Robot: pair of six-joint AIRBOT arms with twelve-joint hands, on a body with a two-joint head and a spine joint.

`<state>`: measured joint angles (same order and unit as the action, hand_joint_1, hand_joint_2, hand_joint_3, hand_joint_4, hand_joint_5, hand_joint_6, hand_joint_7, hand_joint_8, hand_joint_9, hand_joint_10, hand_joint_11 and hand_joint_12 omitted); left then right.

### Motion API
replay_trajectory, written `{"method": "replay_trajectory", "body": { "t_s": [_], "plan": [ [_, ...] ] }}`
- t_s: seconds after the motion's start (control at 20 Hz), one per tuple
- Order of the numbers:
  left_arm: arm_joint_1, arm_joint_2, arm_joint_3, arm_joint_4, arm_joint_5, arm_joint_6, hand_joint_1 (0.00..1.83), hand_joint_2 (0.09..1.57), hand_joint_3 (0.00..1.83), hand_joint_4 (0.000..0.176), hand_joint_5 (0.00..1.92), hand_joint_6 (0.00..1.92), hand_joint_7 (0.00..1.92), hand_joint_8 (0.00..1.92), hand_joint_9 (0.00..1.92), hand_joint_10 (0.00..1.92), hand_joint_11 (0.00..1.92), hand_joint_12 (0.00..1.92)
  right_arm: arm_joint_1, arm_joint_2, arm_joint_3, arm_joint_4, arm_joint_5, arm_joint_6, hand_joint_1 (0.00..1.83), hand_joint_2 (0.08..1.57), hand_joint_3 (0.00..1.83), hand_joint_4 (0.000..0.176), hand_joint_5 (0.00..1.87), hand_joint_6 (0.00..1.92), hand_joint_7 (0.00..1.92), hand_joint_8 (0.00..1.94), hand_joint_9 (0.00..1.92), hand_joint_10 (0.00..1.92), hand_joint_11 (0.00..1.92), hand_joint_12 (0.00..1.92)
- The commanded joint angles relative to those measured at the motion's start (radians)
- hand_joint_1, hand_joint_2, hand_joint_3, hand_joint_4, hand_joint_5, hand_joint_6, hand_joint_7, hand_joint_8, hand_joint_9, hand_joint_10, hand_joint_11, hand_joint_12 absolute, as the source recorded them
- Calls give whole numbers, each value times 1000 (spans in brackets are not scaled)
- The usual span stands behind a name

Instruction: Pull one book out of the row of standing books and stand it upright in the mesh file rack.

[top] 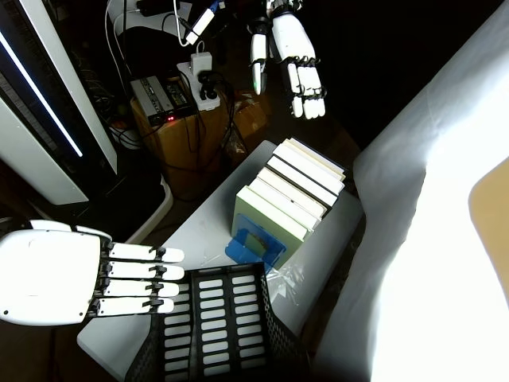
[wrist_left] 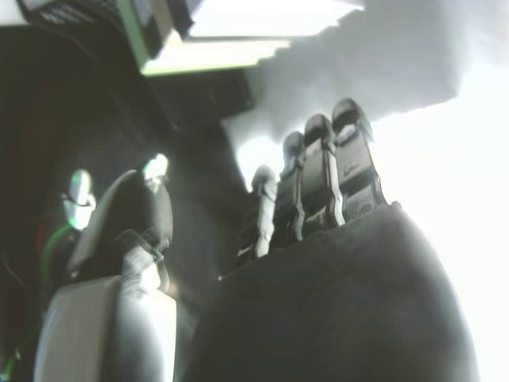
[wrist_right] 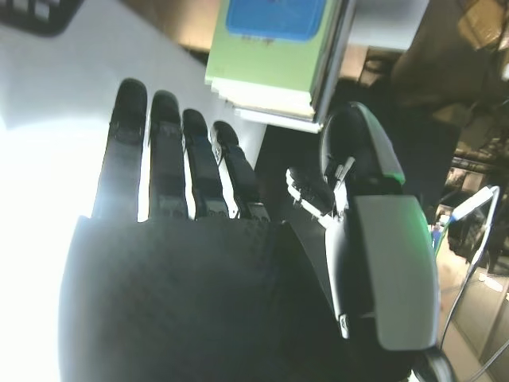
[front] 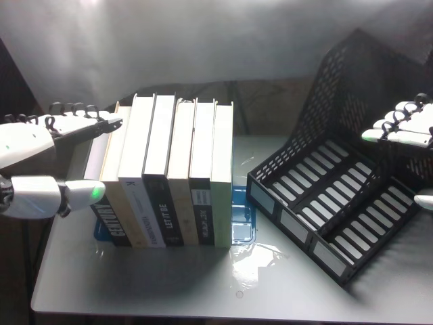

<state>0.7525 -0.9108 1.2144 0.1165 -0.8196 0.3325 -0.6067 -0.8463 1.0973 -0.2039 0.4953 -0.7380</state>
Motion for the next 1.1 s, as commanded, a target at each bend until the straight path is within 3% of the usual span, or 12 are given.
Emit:
{"method": "replay_trajectory", "body": {
  "t_s": [0.0, 0.05, 0.25, 0.35, 0.45, 0.6, 0.7, 0.8, 0.9, 1.0, 1.05],
  "plan": [
    [-11, 3, 11, -28, -91, -5, 239, 1323, 18, 40, 0, 0, 0, 0, 0, 0, 0, 0, 13, 9, 6, 15, 90, -4, 504, 1348, 20, 0, 0, 0, 0, 0, 0, 0, 0, 0],
    [-17, -1, 15, -26, -86, -5, 273, 1319, 12, 28, 0, 0, 0, 0, 0, 0, 0, 0, 13, 7, 8, 15, 86, -6, 471, 1350, 17, 0, 0, 0, 0, 0, 0, 0, 0, 0],
    [-44, -18, 33, -8, -51, -5, 205, 1325, 7, 16, 0, 0, 0, 0, 0, 0, 0, 0, 19, -7, 19, 15, 78, -10, 495, 1334, 2, 0, 0, 0, 0, 0, 0, 0, 0, 0],
    [-58, -22, 39, 3, -29, -5, 168, 1322, 4, 26, 0, 0, 0, 0, 0, 0, 0, 0, 26, -19, 24, 14, 75, -15, 462, 1330, 0, 0, 0, 0, 0, 0, 0, 0, 0, 0],
    [-71, -30, 47, 19, -11, -5, 67, 1305, 0, 47, 0, 0, 0, 0, 0, 0, 0, 0, 31, -23, 24, 19, 75, -16, 498, 1325, 0, 0, 0, 0, 0, 0, 0, 0, 0, 0],
    [-132, -58, 60, 82, 47, -5, 1, 1260, 0, 49, 51, 19, 0, 0, 0, 0, 0, 0, 33, -18, 19, 28, 78, -16, 523, 1331, 0, 0, 0, 0, 0, 0, 0, 0, 0, 0],
    [-150, -65, 63, 109, 79, -5, 0, 1246, 0, 57, 101, 37, 0, 0, 0, 0, 0, 0, 33, -30, 26, 28, 80, -16, 435, 1336, 3, 0, 0, 0, 0, 0, 0, 0, 0, 0],
    [-196, -87, 73, 176, 141, -5, 0, 1212, 0, 48, 222, 44, 0, 0, 0, 0, 0, 0, 33, -35, 28, 32, 80, -16, 411, 1327, 0, 0, 0, 0, 0, 0, 0, 0, 0, 0],
    [-245, -109, 85, 245, 202, -5, 0, 1159, 0, 60, 279, 27, 0, 0, 0, 0, 0, 0, 33, -37, 33, 32, 73, -16, 312, 1322, 0, 0, 0, 0, 0, 0, 0, 0, 0, 0],
    [-293, -128, 93, 321, 259, -5, 0, 1166, 0, 63, 366, 58, 0, 0, 0, 0, 0, 0, 33, -52, 45, 32, 65, -16, 332, 1332, 2, 0, 0, 0, 0, 0, 0, 0, 0, 0],
    [-318, -136, 95, 368, 291, -5, 0, 1144, 0, 95, 361, 50, 0, 0, 0, 0, 0, 0, 33, -56, 48, 32, 63, -16, 319, 1343, 6, 0, 0, 0, 0, 0, 0, 0, 0, 0]
  ]
}}
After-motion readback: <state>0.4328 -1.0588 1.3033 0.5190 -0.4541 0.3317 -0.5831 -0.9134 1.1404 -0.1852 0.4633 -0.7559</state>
